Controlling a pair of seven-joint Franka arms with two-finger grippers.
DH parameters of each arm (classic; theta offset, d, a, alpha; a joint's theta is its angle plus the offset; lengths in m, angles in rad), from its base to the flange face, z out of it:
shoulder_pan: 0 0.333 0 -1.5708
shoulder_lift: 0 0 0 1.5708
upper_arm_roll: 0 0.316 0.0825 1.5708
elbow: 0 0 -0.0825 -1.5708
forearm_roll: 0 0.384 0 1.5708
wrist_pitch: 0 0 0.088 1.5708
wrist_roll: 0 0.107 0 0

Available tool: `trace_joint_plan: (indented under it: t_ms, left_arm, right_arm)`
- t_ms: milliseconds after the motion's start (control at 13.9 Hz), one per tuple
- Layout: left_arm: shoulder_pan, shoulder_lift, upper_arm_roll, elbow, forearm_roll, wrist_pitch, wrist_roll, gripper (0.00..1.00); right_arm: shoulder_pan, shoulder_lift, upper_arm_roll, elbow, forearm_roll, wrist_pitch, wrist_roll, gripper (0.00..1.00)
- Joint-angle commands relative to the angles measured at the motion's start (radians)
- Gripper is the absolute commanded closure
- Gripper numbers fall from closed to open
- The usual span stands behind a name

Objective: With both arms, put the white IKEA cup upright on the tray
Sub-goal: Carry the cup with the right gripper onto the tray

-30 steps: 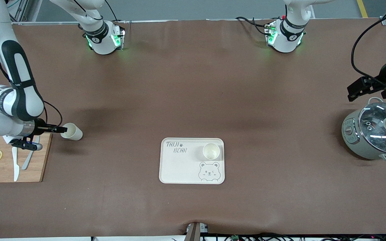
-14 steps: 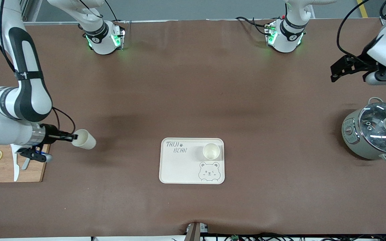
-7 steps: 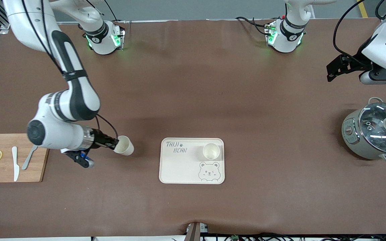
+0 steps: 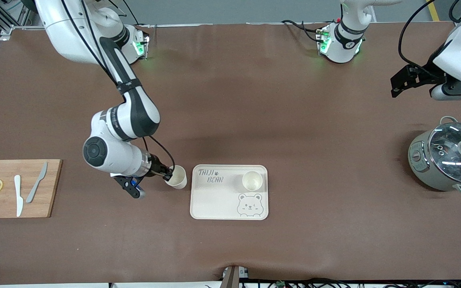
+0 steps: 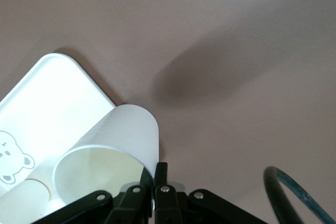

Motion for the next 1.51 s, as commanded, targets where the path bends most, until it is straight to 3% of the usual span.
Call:
trace_joint_plan:
  t_ms: [0,1076,1147,1219,1434]
  left_arm:
    - [0.005,-0.018,0.0,0.003,-0.004,-0.005,0.005,0.0]
    - [0.023,-0.021,0.01,0.003,-0.003,-0.005,0.004,0.0]
    - [0.023,-0.021,0.01,0.003,-0.003,-0.005,0.004,0.0]
    - [0.023,-0.021,0.01,0.003,-0.002,-0.005,0.004,0.0]
    - [0.022,-0.018,0.009,0.002,0.003,-0.005,0.004,0.0]
  right_arm:
    - [0.028,0.032,-0.01,0.057,0.019,0.006,0.057,1.0]
    - [0.155,0.173,-0.01,0.123,0.016,0.11,0.131,1.0]
    - [0.155,0.178,-0.01,0.123,0.016,0.112,0.131,0.97]
    - [0.155,0.182,-0.01,0.123,0.016,0.112,0.131,0.79]
    - [0.14,0.179,-0.01,0.121,0.017,0.106,0.122,0.53]
